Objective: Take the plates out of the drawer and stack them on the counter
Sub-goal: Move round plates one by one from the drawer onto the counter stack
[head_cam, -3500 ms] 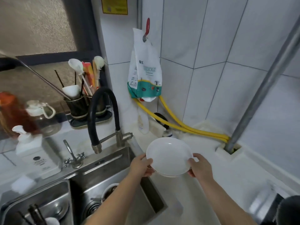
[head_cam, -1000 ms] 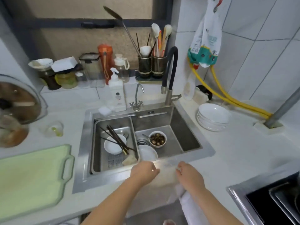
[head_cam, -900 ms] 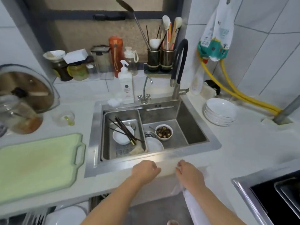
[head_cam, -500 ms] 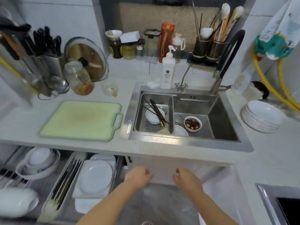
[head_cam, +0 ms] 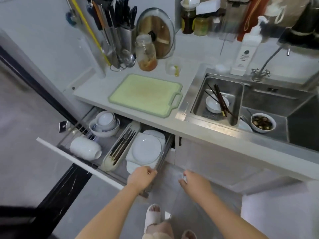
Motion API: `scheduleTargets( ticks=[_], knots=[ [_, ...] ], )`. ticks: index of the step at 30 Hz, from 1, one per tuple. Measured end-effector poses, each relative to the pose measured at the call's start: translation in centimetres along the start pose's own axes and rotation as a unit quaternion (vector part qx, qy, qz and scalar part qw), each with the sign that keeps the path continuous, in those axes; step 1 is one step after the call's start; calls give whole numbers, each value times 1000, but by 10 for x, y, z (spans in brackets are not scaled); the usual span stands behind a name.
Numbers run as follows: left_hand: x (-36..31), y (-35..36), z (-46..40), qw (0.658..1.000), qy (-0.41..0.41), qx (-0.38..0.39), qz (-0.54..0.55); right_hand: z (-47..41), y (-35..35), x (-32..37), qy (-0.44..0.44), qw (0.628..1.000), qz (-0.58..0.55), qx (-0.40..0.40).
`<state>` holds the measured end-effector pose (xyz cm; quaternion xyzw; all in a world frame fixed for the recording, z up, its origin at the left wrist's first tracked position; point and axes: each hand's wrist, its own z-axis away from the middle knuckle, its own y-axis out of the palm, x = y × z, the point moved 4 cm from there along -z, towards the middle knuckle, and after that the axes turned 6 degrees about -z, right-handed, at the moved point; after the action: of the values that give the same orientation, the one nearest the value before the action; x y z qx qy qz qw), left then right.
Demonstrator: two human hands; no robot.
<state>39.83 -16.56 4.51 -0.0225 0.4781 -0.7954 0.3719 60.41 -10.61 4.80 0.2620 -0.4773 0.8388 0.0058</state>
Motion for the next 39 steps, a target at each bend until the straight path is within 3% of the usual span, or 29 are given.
scheduleTargets(
  ticks=[10, 18, 22, 28, 39],
  knots=[
    [72, -36, -41, 999, -34, 17, 31, -53, 36, 82, -18, 999, -14, 37],
    [120, -66, -118, 995, -21, 94, 9, -114, 84, 137, 68, 991, -87, 71],
    [133, -64, -171, 991, -4, 133, -32, -138, 115, 141, 179, 965, -174, 77],
    [136, -36, -231, 977, 27, 199, -75, -160, 149, 132, 279, 931, -218, 86],
    [148, 5, -285, 980, -33, 197, -13, -206, 176, 115, 319, 890, -325, 23]
  ],
)
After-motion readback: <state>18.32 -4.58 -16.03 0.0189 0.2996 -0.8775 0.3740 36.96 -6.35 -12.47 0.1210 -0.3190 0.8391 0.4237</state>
